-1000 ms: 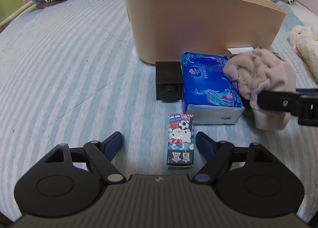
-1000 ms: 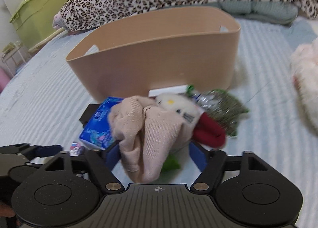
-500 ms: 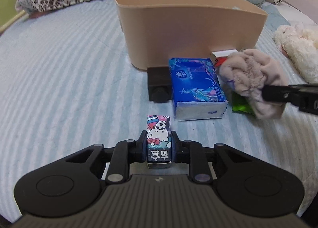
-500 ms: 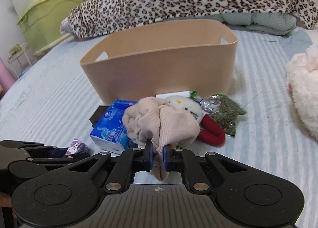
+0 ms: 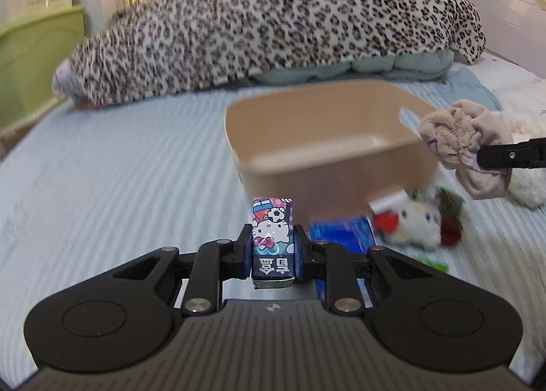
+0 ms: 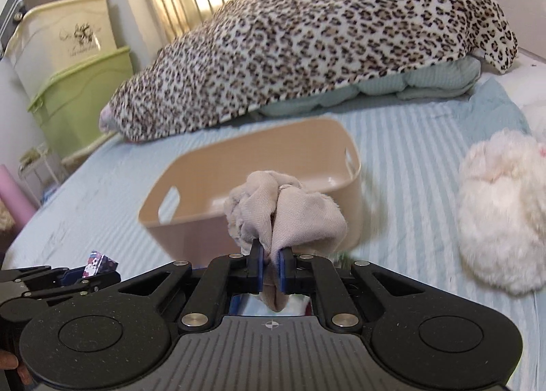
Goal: Organize objects
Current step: 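Drop the cartoon box and beige cloth into the beige basket with both grippers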
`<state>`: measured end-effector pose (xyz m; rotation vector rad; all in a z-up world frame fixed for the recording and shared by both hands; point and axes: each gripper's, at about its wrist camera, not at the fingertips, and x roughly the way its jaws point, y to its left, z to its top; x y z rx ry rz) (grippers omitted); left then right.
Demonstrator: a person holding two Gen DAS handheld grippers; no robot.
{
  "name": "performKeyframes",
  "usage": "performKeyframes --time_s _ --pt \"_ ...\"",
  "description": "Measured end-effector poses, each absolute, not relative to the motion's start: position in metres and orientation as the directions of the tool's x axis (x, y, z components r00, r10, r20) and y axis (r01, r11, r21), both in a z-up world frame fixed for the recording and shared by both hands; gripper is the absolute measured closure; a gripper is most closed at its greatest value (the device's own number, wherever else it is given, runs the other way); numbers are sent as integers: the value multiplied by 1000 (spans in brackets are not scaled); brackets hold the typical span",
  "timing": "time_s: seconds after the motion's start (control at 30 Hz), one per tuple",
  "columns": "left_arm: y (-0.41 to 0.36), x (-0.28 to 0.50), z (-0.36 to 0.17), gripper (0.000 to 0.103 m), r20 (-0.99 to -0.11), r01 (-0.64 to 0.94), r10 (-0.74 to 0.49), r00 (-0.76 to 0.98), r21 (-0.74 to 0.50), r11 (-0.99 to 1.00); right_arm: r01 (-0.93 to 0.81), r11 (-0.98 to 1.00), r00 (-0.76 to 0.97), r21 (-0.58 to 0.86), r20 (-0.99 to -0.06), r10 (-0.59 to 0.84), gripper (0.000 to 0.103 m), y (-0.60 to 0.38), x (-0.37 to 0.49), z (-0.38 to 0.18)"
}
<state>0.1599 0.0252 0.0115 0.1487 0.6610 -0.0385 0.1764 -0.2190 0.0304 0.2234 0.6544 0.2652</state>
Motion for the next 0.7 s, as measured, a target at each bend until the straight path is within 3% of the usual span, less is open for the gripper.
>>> performKeyframes --time_s 0.3,0.7 --pt "2 224 22 78 -545 83 39 837 197 977 -160 956 789 244 -551 273 95 -213 225 37" --pt "-10 290 -17 78 -616 36 68 785 155 987 -137 970 776 201 -587 231 95 -188 280 8"
